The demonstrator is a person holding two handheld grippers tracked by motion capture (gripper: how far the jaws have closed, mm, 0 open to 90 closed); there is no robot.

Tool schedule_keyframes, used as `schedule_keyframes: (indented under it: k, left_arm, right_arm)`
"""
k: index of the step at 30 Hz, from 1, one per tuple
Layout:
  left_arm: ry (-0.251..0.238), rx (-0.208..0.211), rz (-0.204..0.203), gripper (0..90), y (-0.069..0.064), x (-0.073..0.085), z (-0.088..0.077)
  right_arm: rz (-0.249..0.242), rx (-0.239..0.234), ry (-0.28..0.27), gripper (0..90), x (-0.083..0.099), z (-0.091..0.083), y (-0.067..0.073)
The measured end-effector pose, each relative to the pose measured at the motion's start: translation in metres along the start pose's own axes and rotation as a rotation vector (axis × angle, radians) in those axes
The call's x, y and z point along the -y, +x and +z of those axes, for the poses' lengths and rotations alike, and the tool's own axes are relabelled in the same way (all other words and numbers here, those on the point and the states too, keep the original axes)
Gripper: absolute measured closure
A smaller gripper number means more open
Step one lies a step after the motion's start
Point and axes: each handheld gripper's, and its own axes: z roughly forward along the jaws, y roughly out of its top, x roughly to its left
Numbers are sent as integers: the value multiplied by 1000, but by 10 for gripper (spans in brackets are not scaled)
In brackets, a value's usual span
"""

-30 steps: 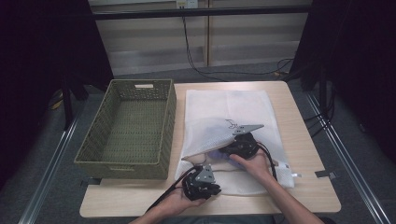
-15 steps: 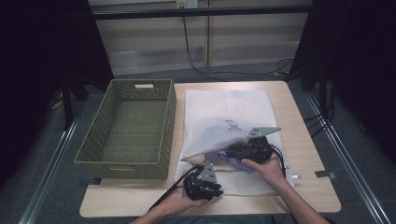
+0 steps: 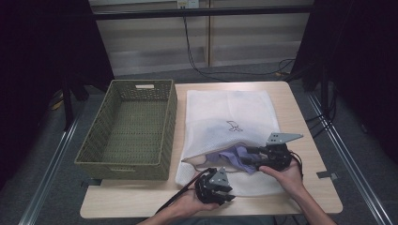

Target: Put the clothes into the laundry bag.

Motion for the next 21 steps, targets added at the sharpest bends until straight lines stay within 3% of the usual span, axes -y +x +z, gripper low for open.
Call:
schedule_keyframes:
  k: [2, 5, 7, 8, 11, 21]
  left_arm:
    - [-32, 3, -16, 692, 0, 2, 1]
    - [-30, -9, -10, 709, -1, 2, 1]
    - [-4, -14, -2, 720, 0, 2, 0]
    - [-21, -8, -4, 724, 0, 2, 0]
    - [-5, -12, 0, 732, 0, 2, -1]
    - [-16, -11, 6, 731, 1, 2, 0]
  right_arm:
    - [4, 18, 25, 394, 3, 3, -4]
    - [14, 16, 57, 378, 7, 9, -8]
    - [7, -2, 77, 403, 8, 15, -6]
    - [0, -8, 86, 409, 8, 18, -5]
    - [-19, -29, 110, 414, 9, 29, -1]
    - [-39, -31, 158, 500, 11, 47, 2]
